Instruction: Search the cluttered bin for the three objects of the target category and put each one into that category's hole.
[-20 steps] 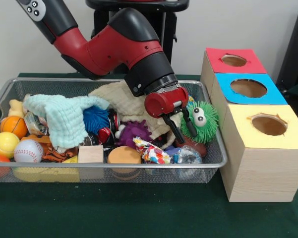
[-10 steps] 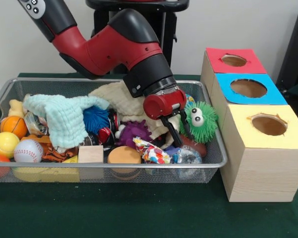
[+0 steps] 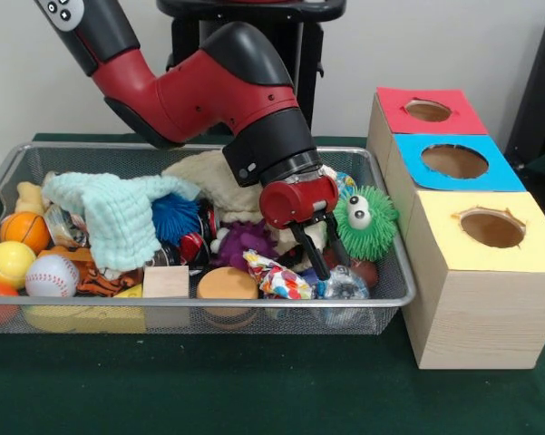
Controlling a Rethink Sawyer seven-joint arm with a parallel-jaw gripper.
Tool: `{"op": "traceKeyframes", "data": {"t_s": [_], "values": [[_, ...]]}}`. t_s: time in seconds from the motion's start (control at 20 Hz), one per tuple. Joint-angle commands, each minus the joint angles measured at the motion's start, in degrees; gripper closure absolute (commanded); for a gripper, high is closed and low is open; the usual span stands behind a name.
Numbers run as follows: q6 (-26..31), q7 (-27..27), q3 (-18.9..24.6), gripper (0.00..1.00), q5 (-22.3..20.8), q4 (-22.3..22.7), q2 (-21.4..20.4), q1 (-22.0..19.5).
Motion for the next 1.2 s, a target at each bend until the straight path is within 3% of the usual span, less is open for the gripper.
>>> {"op": "traceKeyframes", "data": {"t_s": [0.05,0.3,0.75,1.2], "values": [[-6.5,15.3,-5.8,0.0,-0.5,-8.3,-1.2,1.8],[-10.4,15.7,-8.3,0.0,1.6,-7.6,-3.5,3.3],[-6.0,15.9,-9.7,0.0,2.1,-10.2,-1.0,5.5],[7.7,10.6,-8.8,0.0,0.2,-14.1,3.9,7.3]]}}
